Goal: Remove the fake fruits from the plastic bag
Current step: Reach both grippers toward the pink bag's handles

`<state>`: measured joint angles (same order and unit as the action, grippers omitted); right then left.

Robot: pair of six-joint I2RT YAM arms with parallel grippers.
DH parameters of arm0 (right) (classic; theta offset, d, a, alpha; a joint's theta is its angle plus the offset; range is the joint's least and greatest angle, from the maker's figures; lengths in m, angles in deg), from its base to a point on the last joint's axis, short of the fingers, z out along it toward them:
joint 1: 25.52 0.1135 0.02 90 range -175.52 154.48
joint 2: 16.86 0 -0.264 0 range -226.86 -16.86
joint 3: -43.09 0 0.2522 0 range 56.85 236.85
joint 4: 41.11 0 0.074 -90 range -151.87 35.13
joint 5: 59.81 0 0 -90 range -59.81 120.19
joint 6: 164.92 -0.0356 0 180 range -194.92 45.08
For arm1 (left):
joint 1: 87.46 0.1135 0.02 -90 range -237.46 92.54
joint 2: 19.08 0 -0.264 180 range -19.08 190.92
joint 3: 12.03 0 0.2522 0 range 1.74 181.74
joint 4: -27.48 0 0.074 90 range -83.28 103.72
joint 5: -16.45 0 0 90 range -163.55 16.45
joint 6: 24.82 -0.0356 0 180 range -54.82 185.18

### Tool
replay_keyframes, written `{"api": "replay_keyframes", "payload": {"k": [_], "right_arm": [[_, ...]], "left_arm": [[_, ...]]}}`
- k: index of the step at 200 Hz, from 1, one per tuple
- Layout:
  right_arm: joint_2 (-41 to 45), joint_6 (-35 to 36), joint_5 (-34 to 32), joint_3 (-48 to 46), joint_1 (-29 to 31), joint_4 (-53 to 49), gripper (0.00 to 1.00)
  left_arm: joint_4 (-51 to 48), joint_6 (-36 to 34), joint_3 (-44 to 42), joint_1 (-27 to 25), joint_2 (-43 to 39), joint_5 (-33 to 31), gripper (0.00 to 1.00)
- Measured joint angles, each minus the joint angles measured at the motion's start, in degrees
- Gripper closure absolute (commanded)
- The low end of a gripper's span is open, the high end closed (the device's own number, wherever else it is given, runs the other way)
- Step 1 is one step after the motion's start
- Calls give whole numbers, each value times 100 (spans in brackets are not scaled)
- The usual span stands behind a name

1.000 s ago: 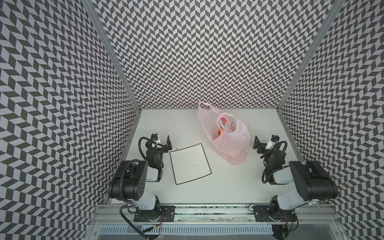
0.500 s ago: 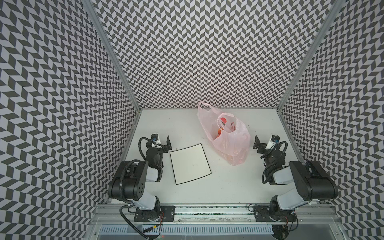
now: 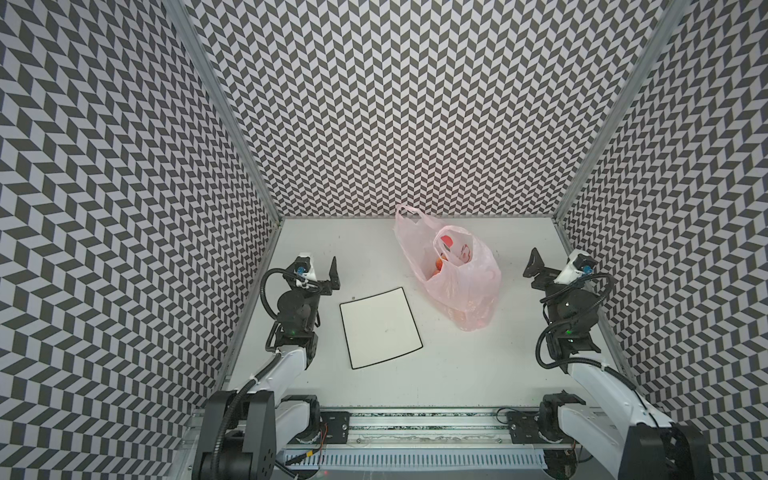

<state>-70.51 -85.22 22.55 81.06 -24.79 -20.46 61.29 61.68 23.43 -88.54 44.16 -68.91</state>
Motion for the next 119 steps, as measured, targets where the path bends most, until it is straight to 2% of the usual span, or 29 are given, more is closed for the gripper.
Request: {"api": "replay_keyframes", "payload": {"k": [31,66,100,119], "right_arm": [[313,-396,741,719,0,-1631,7],[590,-966,1788,1405,66,-2848,12],[739,-1185,2350,2120,592,-3764,12],[852,-1174,2485,2369,942,-4116,12]], "left_arm": [[-964,-55,922,-9,-66,962,6],[-1797,-205,2164,-282,184,1873,5],[-2444,-684,3405,-743,892,2500,2],[-2881,-1224,4098,-1038,1410,2780,0]]}}
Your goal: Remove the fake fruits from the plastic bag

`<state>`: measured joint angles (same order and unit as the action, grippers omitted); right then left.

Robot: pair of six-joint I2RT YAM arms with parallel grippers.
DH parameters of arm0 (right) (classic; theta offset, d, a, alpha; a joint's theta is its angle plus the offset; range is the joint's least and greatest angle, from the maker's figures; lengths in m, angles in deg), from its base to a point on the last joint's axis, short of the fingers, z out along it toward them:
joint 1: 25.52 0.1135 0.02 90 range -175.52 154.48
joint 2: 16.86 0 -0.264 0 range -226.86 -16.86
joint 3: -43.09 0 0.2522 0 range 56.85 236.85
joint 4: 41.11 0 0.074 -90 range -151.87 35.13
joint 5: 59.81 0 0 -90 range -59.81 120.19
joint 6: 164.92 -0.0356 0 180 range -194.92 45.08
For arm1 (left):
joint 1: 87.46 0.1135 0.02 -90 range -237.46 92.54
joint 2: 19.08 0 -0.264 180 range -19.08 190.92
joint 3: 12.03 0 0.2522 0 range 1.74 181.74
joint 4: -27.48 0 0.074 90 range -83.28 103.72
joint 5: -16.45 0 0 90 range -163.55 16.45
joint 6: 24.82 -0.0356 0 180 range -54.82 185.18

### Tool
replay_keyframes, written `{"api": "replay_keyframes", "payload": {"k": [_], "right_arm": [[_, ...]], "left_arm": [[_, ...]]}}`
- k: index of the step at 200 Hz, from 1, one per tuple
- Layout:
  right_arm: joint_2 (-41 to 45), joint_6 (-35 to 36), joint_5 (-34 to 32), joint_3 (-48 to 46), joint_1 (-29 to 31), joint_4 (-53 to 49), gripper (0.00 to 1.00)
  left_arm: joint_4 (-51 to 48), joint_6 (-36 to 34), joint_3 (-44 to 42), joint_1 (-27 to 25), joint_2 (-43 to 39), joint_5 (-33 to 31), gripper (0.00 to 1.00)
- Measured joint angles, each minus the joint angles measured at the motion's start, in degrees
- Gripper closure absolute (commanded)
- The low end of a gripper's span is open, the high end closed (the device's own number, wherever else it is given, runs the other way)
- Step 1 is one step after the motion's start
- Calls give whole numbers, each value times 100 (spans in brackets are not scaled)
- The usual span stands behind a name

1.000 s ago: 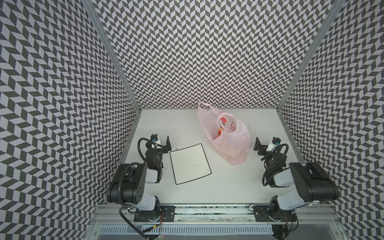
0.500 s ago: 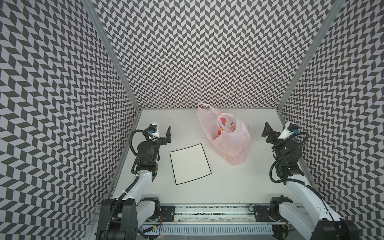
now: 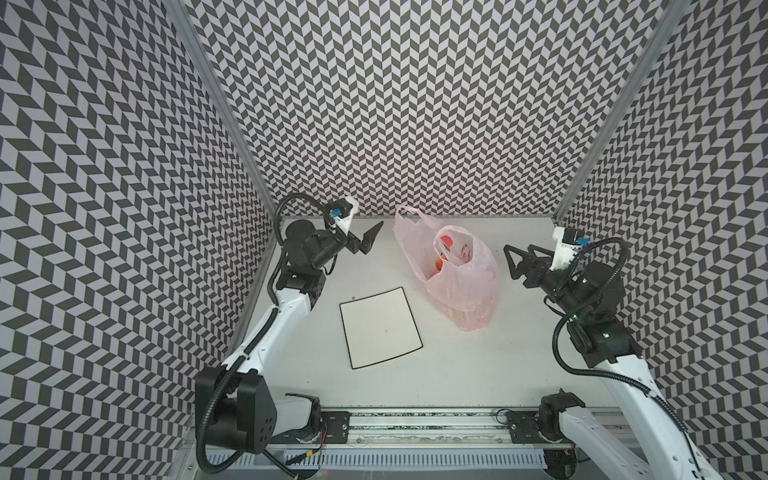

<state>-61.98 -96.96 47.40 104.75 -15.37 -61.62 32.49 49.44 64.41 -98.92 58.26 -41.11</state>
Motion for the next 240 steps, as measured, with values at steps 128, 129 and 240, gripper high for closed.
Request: {"api": "replay_keyframes", "payload": {"k": [128,129,240], "right_arm": [[153,-70,380,304,752,-748,18],[151,-76,385,310,761,-745,18],[-1937,-1329,-704,1281,2555,-2,24]], "left_arm": [[-1659,-1834,2177,-758,2017,520,52],[-1665,-1838,2177,-761,2017,531,53],[-881,284,1191,-946,1097,699,100]]}}
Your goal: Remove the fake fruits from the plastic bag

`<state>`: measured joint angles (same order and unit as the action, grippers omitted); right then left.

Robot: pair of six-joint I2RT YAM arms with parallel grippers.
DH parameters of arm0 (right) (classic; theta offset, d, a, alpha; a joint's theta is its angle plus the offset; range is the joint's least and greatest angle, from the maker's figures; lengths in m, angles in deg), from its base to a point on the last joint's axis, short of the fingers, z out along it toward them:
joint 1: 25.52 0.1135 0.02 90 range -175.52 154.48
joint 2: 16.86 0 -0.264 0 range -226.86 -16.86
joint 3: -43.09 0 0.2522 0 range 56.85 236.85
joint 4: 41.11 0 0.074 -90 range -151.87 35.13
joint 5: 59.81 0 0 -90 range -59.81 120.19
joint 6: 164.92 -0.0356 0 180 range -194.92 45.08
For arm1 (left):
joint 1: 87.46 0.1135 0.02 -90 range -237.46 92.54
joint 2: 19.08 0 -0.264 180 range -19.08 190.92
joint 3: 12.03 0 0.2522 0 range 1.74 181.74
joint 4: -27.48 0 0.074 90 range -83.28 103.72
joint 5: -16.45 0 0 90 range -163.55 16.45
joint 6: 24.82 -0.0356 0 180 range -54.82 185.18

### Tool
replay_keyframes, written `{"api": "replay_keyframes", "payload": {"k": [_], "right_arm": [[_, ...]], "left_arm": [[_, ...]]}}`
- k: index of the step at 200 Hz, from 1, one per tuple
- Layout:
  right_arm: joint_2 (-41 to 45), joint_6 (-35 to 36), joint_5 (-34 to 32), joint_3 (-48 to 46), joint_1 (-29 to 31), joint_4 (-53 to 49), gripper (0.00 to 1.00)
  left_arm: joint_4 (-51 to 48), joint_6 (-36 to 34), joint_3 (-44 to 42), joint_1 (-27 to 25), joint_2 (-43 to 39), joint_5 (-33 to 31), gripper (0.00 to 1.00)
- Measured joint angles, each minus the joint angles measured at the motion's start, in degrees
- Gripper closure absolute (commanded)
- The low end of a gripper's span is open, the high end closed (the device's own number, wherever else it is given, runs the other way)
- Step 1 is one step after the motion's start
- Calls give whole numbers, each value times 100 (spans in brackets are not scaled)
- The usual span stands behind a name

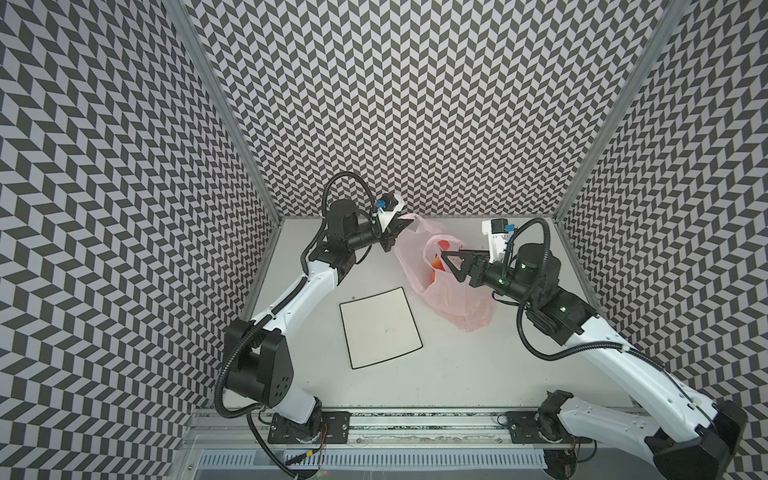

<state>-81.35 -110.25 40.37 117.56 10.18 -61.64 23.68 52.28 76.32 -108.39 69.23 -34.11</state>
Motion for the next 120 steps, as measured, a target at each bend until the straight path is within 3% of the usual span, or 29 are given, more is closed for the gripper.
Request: {"api": "replay_keyframes", "payload": {"k": [71,120], "right_arm": [[-1432,-935,-984,811,286,-166,27],[-1655,-1038,-1384,999,398,-719,33]], "left_arm": [[415,1784,-225,-269,-254,-863,100],[651,2433,-402,-417,-378,-1069,100]]}}
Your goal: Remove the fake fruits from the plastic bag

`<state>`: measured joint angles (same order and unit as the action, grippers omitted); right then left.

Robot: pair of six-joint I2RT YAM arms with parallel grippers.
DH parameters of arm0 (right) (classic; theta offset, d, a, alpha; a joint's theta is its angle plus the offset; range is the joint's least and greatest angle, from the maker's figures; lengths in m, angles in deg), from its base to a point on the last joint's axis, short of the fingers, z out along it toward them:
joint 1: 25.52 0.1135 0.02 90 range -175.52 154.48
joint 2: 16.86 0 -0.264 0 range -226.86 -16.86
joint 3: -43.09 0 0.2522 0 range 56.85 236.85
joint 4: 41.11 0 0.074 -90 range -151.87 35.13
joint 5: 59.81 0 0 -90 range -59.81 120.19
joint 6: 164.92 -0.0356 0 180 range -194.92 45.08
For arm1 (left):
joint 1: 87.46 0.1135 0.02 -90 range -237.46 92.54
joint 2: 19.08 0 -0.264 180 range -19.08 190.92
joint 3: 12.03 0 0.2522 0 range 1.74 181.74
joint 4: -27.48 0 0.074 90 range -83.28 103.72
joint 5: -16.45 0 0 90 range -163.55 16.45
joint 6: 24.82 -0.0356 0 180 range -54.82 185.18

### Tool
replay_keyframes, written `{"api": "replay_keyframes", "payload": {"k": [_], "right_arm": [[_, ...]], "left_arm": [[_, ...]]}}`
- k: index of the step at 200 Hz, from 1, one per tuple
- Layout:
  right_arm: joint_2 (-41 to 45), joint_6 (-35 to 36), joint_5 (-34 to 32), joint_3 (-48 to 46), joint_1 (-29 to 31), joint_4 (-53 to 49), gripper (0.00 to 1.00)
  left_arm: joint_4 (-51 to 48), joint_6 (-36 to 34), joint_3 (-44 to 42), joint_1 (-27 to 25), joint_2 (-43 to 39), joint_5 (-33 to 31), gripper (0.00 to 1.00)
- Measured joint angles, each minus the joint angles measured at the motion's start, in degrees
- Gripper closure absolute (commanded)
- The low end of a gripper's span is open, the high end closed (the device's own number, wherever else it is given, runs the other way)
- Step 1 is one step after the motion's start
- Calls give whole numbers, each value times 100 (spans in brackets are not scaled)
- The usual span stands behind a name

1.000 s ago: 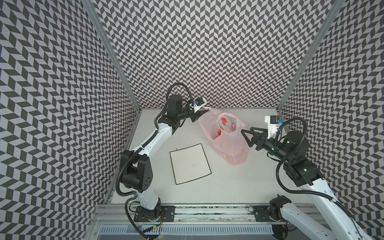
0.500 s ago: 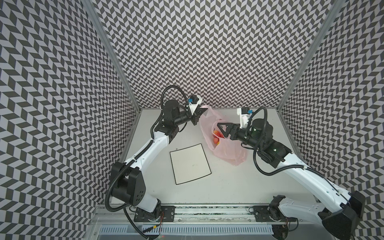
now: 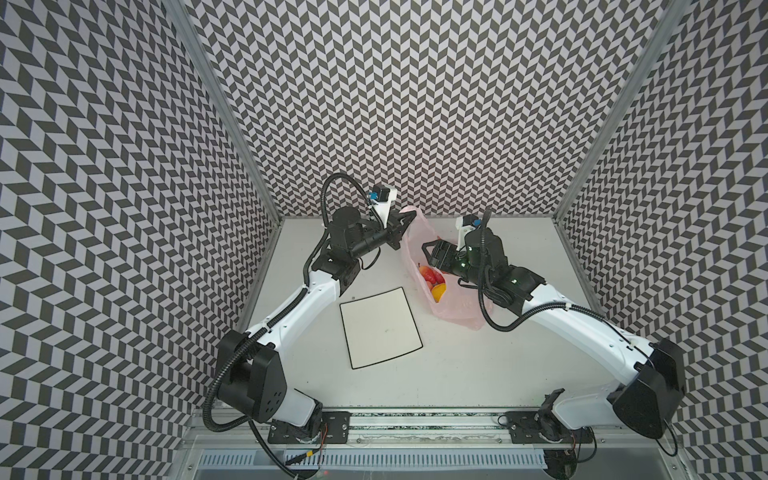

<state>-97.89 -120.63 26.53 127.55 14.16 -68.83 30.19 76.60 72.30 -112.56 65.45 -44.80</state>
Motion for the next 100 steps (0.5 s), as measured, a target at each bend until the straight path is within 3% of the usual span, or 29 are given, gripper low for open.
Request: {"api": "replay_keyframes", "payload": {"k": [65,100], "right_arm": [[-525,-129,-275,22,7,-11,39],[-844,-33,-407,142,9,85,66]], "left_arm": [[94,345,-197,-66,-254,-66,100],[136,461,-286,-76,-328,-114,100]]}}
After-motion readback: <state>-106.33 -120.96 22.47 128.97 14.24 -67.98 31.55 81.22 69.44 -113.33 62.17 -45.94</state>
